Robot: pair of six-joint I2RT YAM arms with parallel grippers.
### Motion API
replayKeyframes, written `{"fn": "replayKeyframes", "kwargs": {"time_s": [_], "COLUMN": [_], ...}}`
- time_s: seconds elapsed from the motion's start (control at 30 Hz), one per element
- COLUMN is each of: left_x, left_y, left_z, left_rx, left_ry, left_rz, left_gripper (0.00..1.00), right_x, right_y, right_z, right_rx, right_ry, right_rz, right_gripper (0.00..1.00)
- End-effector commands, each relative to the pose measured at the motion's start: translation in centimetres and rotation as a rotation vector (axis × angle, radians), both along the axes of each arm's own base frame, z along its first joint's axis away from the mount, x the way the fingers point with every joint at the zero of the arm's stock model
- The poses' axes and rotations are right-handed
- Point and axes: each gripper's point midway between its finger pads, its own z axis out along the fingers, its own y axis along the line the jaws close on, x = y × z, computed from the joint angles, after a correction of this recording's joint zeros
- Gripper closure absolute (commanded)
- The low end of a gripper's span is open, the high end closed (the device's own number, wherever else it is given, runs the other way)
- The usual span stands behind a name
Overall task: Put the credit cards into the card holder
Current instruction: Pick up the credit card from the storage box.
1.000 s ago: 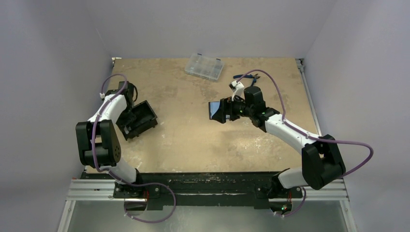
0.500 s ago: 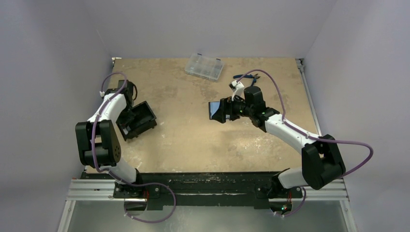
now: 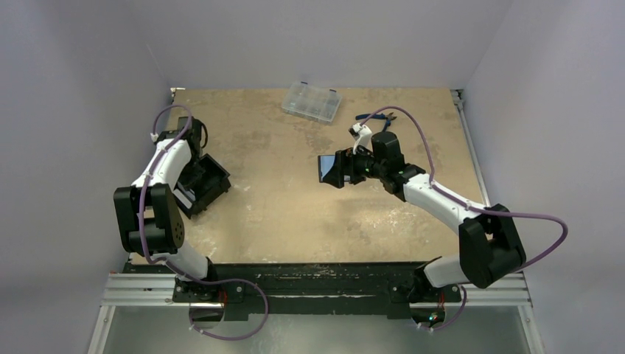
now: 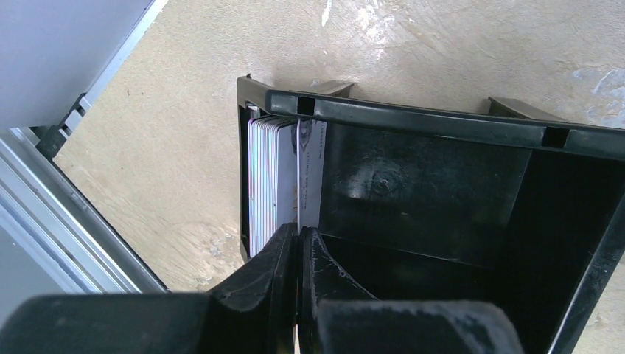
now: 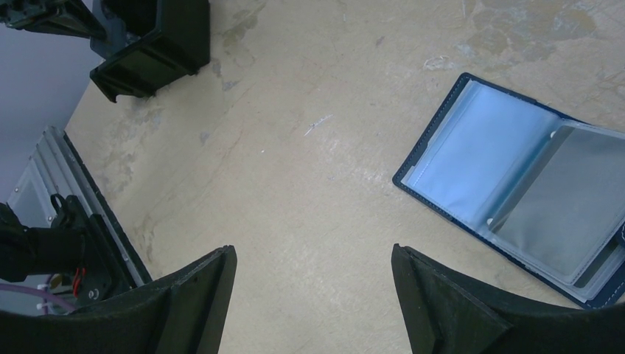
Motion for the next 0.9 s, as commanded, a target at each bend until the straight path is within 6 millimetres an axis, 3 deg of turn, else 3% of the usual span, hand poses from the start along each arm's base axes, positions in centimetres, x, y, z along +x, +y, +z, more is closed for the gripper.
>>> {"fn": "replayKeyframes", "kwargs": {"time_s": [0.0, 0.2, 0.3, 0.53, 0.73, 0.87], "left_x": [0.8, 1.3, 2.0, 4.6, 7.6, 9.0], "left_y": [0.8, 0.7, 0.6, -1.5, -7.1, -14.7], "left_z": [1.7, 2.7, 4.2, 10.8, 18.5, 23.8], "left_rx": [0.031, 0.03, 0.024, -0.066, -0.263, -0.53], "left_ry": [-0.035, -0.074, -0.119, -0.321, -0.669, -0.953], "left_rz": [-0.012, -0.029, -0.043, -0.132, -0.409, -0.786], "left_gripper": [1.0, 1.0, 1.0, 1.0, 1.0, 1.0], "right_x": [0.5, 0.5, 0.5, 0.9, 1.4, 2.0], "right_y": [0.3, 0.3, 0.3, -0.4, -1.0, -1.7], "right_z": [0.4, 0.3, 0.2, 0.0, -0.8, -1.5], "right_rx": [0.02, 0.018, 0.017, -0.006, -0.021, -0.024], "right_ry": [-0.024, -0.02, -0.019, -0.028, -0.014, 0.002], "right_rz": [0.006, 0.006, 0.006, -0.04, -0.065, -0.09], "right_gripper": [0.14, 0.14, 0.14, 0.12, 0.11, 0.11]}}
